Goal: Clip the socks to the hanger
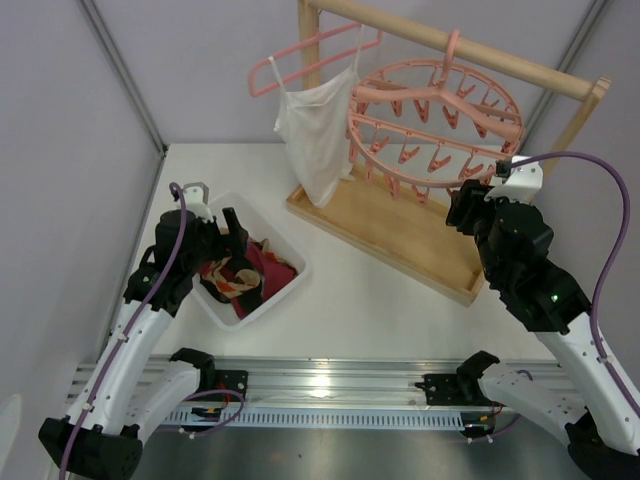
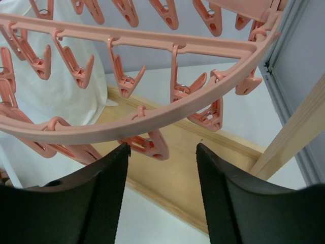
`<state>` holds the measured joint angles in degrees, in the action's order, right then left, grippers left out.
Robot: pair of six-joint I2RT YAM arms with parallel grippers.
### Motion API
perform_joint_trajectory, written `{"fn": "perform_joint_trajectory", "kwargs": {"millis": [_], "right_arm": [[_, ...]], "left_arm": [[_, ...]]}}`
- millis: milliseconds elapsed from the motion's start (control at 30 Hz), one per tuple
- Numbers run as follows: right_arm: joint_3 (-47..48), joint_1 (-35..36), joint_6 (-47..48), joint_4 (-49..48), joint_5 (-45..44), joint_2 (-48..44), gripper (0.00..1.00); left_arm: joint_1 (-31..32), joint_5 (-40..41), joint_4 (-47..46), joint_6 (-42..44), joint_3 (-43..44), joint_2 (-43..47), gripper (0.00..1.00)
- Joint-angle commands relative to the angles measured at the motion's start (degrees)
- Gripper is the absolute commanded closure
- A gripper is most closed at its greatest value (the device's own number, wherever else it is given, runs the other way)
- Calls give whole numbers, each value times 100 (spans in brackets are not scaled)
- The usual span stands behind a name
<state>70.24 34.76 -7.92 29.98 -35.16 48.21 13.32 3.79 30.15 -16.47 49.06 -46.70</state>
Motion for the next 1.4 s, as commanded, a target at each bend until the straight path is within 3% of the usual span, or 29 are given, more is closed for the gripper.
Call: {"fn": "perform_joint_trajectory", "kwargs": {"millis": [0,267,533,1367], "right_arm": [[78,4,63,139,123,-180,40],[69,294,265,158,-26,-180,25],[51,760,529,0,-378,4,25],[-54,1138,353,-519,-1134,426,31]], "left_arm": [[-31,-37,-89,21,25,38,0],[-40,-28,-71,-5,34,38,1],[-31,-19,-53,-5,42,38,1],[-31,-19,-44,-23,43,64,0]]}}
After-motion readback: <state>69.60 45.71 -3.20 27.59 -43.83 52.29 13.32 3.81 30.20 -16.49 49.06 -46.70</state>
